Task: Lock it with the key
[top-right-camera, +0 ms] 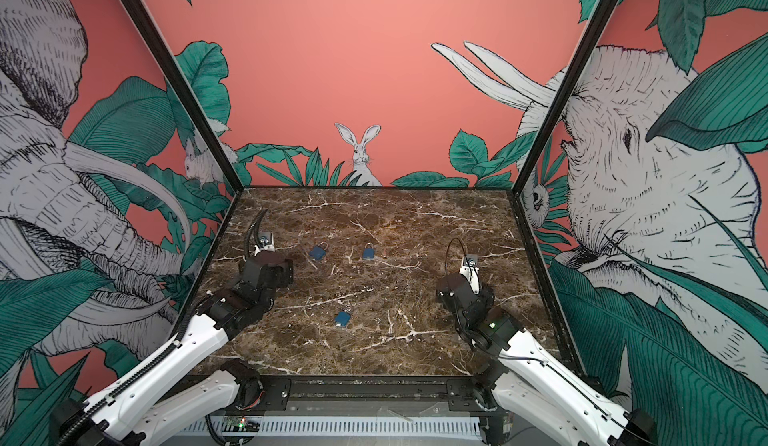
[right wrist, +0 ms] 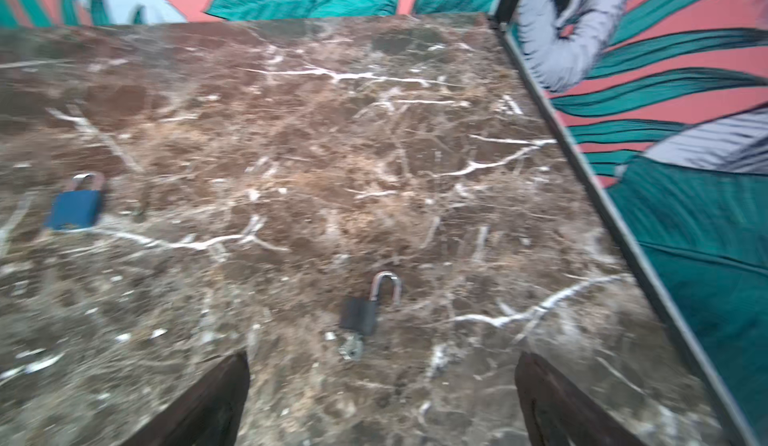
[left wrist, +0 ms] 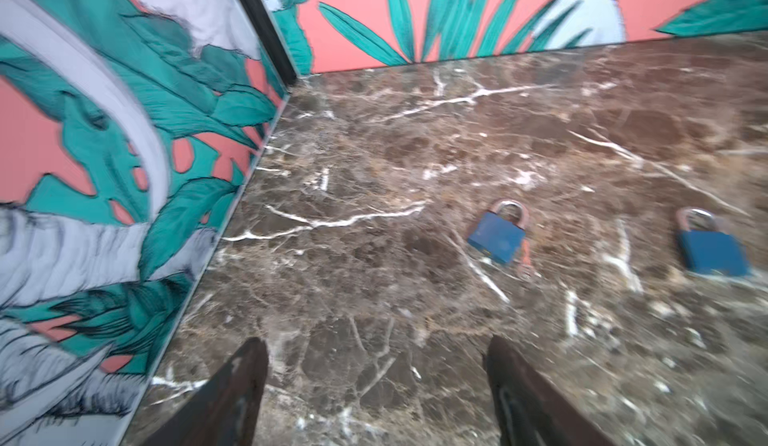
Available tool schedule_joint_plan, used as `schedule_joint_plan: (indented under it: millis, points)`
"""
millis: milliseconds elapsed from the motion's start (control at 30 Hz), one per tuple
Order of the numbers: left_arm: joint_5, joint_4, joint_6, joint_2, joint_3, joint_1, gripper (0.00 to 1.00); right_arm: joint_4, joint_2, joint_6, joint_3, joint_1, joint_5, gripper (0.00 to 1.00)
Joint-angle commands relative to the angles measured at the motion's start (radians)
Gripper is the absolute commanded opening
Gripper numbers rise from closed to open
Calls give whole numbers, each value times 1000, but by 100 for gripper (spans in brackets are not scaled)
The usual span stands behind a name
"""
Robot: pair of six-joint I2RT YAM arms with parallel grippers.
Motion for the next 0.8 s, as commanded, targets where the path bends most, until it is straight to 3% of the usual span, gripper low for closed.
schedule_joint_plan:
  millis: [0, 133, 367, 567, 767]
  points:
    - [-181, 99, 46, -6, -33, -3, 96, -50, 44, -65, 33, -63, 50, 99]
    - [-217, 229, 133, 12, -79, -3, 99, -15, 118, -166, 49, -161, -27, 99]
    - [-203, 459, 253, 81, -172, 27, 99, 84, 182, -214, 22, -327, -138, 99]
    - [-99, 510, 230, 104, -209, 124, 99, 166, 175, -248, -7, -385, -185, 99]
    - [-103, 581, 249, 134, -231, 158, 99, 167, 243, -236, 20, -413, -208, 99]
